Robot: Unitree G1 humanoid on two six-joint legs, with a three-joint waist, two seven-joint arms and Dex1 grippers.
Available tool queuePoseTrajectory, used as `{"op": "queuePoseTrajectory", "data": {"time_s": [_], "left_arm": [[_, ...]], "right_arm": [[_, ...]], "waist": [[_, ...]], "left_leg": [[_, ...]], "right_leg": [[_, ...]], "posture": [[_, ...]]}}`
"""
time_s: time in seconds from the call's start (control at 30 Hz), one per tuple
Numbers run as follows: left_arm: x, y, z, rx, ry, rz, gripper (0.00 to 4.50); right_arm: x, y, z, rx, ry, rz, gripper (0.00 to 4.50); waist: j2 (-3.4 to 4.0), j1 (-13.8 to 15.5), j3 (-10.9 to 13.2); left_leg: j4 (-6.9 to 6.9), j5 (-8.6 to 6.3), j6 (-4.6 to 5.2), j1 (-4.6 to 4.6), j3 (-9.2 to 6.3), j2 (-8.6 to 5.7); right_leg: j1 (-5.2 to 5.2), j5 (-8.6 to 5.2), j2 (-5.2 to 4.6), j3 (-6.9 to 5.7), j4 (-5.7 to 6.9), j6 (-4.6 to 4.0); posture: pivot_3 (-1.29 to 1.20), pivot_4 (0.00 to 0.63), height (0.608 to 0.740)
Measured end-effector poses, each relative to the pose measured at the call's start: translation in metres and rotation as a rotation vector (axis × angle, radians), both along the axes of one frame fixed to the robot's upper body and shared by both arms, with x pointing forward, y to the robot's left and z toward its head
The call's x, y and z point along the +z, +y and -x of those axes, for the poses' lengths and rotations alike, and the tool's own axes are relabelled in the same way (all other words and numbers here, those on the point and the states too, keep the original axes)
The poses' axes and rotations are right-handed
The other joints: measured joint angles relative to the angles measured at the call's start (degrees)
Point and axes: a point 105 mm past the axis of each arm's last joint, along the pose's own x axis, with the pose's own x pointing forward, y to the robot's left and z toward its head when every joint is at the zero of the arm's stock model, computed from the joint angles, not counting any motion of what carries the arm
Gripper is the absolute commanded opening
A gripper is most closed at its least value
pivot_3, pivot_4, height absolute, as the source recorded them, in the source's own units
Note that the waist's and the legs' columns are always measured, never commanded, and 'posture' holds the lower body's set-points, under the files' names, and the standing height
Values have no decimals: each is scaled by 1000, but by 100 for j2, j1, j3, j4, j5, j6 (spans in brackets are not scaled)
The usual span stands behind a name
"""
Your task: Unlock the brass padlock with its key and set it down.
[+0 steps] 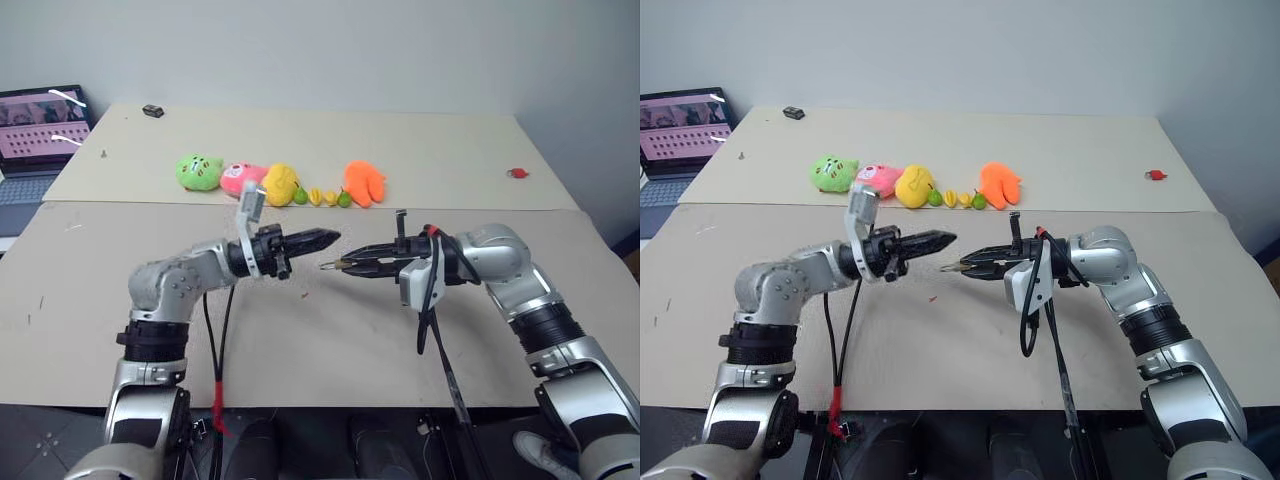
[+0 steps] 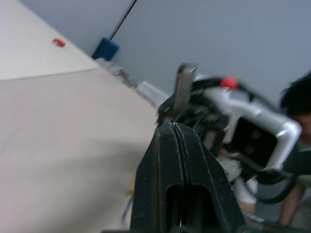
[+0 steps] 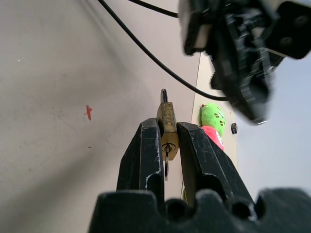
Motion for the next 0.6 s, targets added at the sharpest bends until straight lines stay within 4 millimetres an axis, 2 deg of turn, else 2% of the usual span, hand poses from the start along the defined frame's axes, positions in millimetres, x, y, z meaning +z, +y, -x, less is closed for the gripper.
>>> {"op": "queuePoseTrajectory", "data": {"time_s": [0.23,0.6], "left_arm": [[-20,0,7,-34,56,-71,55],[-24,4,4,-24,74,-83,55]], "right_arm": [[1,-1,0,-4,-2,-4,117],[2,0,-1,-7,-5,-15,117]], "waist": [[0,-24,0],[0,-26,0]], "left_leg": [[0,0,0,0,-1,0],[-1,0,0,0,-1,0]], "right_leg": [[0,1,0,-1,1,-1],[-1,1,1,-1,0,-1]], "posture": [[0,150,717],[0,150,717]]}}
